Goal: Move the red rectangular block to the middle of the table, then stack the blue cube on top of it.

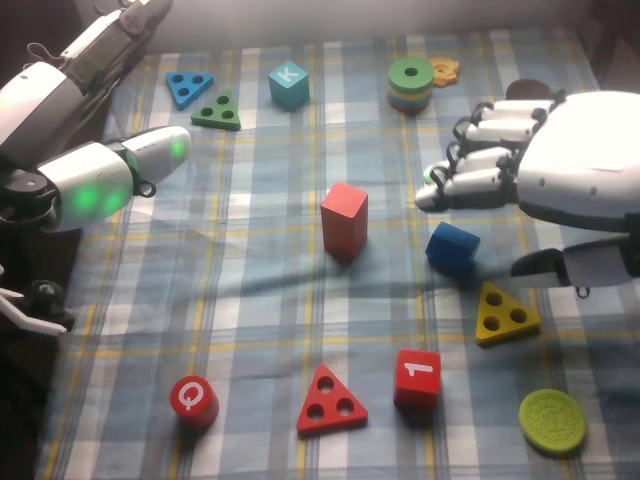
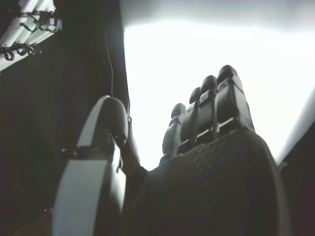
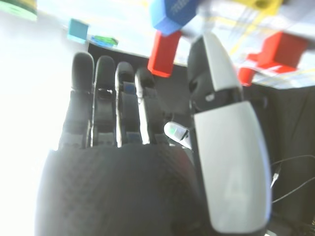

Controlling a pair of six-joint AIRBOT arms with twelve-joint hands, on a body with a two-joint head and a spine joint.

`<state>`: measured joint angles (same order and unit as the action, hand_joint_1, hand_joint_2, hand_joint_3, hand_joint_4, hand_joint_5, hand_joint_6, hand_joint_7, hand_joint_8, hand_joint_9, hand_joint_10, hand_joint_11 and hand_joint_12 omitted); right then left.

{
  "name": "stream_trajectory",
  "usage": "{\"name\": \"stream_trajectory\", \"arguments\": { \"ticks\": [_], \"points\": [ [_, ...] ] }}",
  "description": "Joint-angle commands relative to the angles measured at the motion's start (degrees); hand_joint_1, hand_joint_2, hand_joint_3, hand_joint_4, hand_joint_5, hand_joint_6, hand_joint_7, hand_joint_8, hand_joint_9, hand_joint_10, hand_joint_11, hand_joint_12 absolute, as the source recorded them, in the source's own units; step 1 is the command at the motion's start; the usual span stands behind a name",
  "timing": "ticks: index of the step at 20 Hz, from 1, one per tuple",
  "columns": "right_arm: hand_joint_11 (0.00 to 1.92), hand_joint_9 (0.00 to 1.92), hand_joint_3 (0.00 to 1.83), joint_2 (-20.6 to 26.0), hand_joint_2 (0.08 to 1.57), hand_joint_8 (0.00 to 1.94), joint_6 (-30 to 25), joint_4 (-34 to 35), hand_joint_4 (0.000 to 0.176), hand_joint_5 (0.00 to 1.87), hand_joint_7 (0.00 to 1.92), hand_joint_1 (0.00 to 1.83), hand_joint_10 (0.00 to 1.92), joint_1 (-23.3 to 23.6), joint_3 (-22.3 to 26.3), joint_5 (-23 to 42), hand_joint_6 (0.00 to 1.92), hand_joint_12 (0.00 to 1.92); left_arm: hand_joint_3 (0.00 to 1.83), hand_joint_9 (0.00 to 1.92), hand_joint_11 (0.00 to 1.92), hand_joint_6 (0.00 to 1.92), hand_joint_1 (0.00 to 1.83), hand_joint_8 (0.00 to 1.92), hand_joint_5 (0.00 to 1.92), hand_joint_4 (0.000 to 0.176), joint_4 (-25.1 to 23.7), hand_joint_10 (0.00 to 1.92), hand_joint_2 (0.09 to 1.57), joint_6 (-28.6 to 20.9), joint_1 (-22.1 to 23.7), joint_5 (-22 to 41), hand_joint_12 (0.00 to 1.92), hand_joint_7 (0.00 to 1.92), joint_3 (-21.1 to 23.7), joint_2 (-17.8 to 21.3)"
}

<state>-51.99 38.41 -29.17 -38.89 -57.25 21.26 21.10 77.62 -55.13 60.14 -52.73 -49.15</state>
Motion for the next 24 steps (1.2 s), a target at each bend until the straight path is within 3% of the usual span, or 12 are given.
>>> {"name": "stream_trajectory", "arguments": {
  "ticks": [1, 4, 8, 11, 15, 16, 21, 22, 23, 24],
  "points": [
    [0.00, 0.03, 0.01, 0.2, 1.17, 0.06, 0.0, 1.0, 0.000, 0.32, 0.35, 0.91, 0.90, 0.3, 0.2, 5.2, 0.09, 1.50, 0.00, 0.00, 0.00, 0.00, 0.81, 0.00, 0.00, 0.107, -0.7, 0.00, 1.35, -0.7, 0.4, 7.2, 0.00, 0.00, 0.1, -0.2],
    [0.00, 0.02, 0.00, 1.0, 1.15, 0.03, 0.0, 1.0, 0.000, 0.33, 0.39, 0.93, 0.97, -0.4, 0.8, 4.7, 0.10, 1.48, 0.00, 0.00, 0.00, 0.00, 0.80, 0.00, 0.00, 0.116, -0.7, 0.00, 1.35, -0.7, 0.4, 7.2, 0.00, 0.00, 0.1, -0.2],
    [0.00, 0.00, 0.00, 2.1, 1.17, 0.01, 0.0, 1.1, 0.000, 0.33, 0.37, 0.89, 0.93, -1.1, 1.4, 4.4, 0.09, 1.35, 0.00, 0.00, 0.00, 0.00, 0.80, 0.00, 0.00, 0.110, -0.6, 0.00, 1.35, -0.7, 0.3, 7.2, 0.00, 0.00, 0.1, -0.2],
    [0.00, 0.01, 0.01, 3.0, 1.19, 0.01, 0.0, 1.5, 0.000, 0.33, 0.37, 0.87, 0.89, -1.9, 1.9, 4.3, 0.08, 1.36, 0.00, 0.00, 0.00, 0.00, 0.80, 0.00, 0.00, 0.095, -0.6, 0.00, 1.35, -0.7, 0.2, 7.2, 0.00, 0.00, 0.1, -0.2],
    [0.00, 0.04, 0.00, 3.7, 1.20, 0.00, 0.0, 1.8, 0.000, 0.34, 0.39, 0.86, 0.79, -2.8, 2.5, 4.3, 0.06, 1.36, 0.00, 0.00, 0.00, 0.00, 0.82, 0.00, 0.00, 0.103, -0.5, 0.00, 1.35, -0.7, 0.1, 7.2, 0.00, 0.00, 0.1, -0.2],
    [0.00, 0.02, 0.00, 3.8, 1.20, 0.00, 0.0, 1.9, 0.000, 0.36, 0.38, 0.88, 0.82, -3.0, 2.6, 4.3, 0.06, 1.35, 0.00, 0.00, 0.00, 0.00, 0.82, 0.00, 0.00, 0.115, -0.5, 0.00, 1.35, -0.7, 0.1, 7.2, 0.00, 0.00, 0.1, -0.2],
    [0.00, 0.00, 0.00, 3.8, 1.18, 0.00, 0.0, 2.0, 0.000, 0.37, 0.39, 0.93, 0.98, -4.1, 2.8, 4.3, 0.05, 1.47, 0.00, 0.00, 0.00, 0.00, 0.82, 0.00, 0.00, 0.107, -0.5, 0.00, 1.35, -0.7, 0.1, 7.2, 0.00, 0.00, 0.1, -0.2],
    [0.00, 0.01, 0.00, 3.8, 1.19, 0.00, 0.0, 2.1, 0.000, 0.36, 0.39, 0.92, 0.97, -4.3, 2.8, 4.3, 0.04, 1.46, 0.00, 0.00, 0.00, 0.00, 0.81, 0.00, 0.00, 0.101, -0.5, 0.00, 1.35, -0.7, 0.1, 7.2, 0.00, 0.00, 0.1, -0.2],
    [0.00, 0.06, 0.00, 3.8, 1.18, 0.01, 0.0, 2.3, 0.000, 0.37, 0.41, 0.94, 0.92, -4.5, 2.9, 4.3, 0.04, 1.44, 0.00, 0.00, 0.00, 0.00, 0.81, 0.00, 0.00, 0.108, -0.4, 0.00, 1.35, -0.7, 0.1, 7.2, 0.00, 0.00, 0.1, -0.2],
    [0.00, 0.10, 0.00, 3.8, 1.19, 0.01, 0.0, 2.4, 0.000, 0.37, 0.42, 0.94, 0.88, -4.6, 2.9, 4.3, 0.03, 1.43, 0.00, 0.00, 0.00, 0.00, 0.81, 0.00, 0.00, 0.097, -0.4, 0.00, 1.35, -0.7, 0.0, 7.2, 0.00, 0.00, 0.1, -0.2]
  ]
}}
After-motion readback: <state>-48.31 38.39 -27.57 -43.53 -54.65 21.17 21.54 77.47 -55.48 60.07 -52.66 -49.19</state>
